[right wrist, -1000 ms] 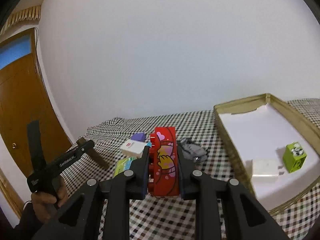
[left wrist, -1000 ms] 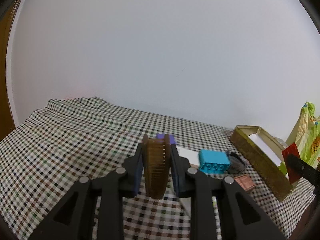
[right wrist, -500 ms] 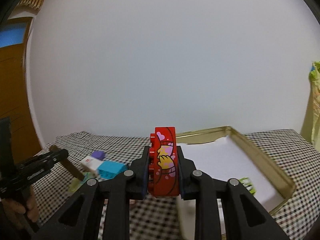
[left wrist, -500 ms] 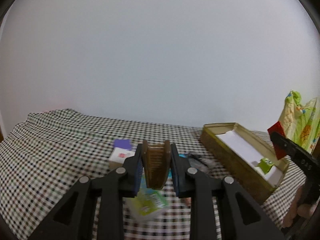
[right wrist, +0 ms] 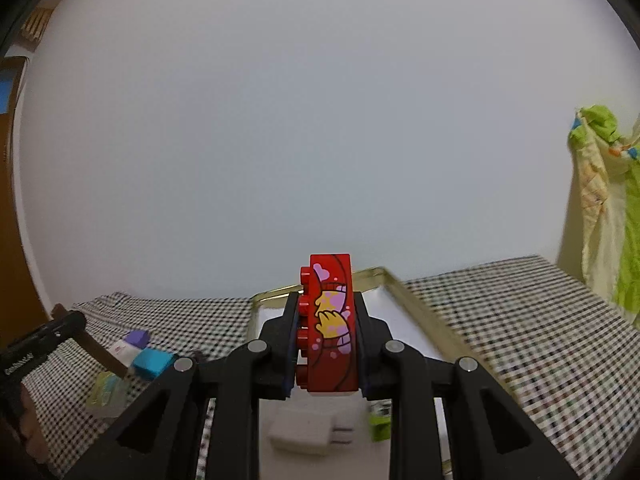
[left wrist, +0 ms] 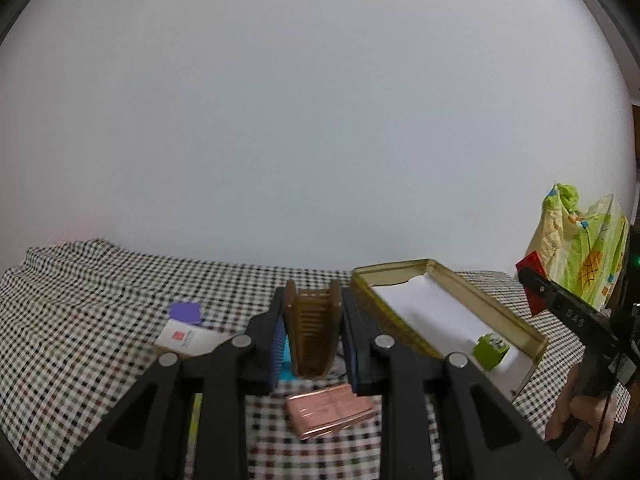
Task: Organize rigid objects
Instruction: 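Carry the comb and red block over the gold tray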
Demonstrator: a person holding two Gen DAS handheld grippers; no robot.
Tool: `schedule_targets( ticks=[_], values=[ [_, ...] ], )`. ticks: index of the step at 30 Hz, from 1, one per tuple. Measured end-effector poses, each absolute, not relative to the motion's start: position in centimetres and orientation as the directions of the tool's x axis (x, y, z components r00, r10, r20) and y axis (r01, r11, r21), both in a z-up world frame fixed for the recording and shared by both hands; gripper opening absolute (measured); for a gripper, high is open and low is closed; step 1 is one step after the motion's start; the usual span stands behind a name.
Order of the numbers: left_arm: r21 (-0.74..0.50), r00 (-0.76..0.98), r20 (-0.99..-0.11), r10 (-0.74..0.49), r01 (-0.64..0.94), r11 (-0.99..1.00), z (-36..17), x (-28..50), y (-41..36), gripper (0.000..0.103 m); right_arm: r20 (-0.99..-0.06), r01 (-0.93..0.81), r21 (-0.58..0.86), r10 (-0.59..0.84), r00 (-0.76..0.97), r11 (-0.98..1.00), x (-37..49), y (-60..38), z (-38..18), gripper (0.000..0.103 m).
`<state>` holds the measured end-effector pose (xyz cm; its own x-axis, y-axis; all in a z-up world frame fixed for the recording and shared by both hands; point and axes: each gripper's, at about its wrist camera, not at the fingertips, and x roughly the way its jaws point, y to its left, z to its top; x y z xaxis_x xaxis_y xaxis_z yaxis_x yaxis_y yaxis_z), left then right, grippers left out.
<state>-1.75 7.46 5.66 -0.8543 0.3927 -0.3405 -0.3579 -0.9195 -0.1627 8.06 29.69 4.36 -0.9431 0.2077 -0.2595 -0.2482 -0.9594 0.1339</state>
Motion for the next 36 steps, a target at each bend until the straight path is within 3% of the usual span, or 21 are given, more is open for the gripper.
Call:
schedule_targets(
  ticks=[15, 36],
  values=[
    [-0.165, -0.785, -0.335, 0.52, -0.494, -0.853, 6.2, -2.3, 16.7, 0.023, -0.338, -0.328, 0.172, 0.257, -0.905, -0.929, 7.4, 35.7, 2.8, 0.025],
    [-0.121, -0.689, -0.525, 0.5, -0.522, -0.845, 2.2, -5.0, 25.8, 0.023, -0.512, -0.332, 0.114, 0.231, -0.827, -0.936, 4.1, 36.3, 0.0, 0.025]
  ],
)
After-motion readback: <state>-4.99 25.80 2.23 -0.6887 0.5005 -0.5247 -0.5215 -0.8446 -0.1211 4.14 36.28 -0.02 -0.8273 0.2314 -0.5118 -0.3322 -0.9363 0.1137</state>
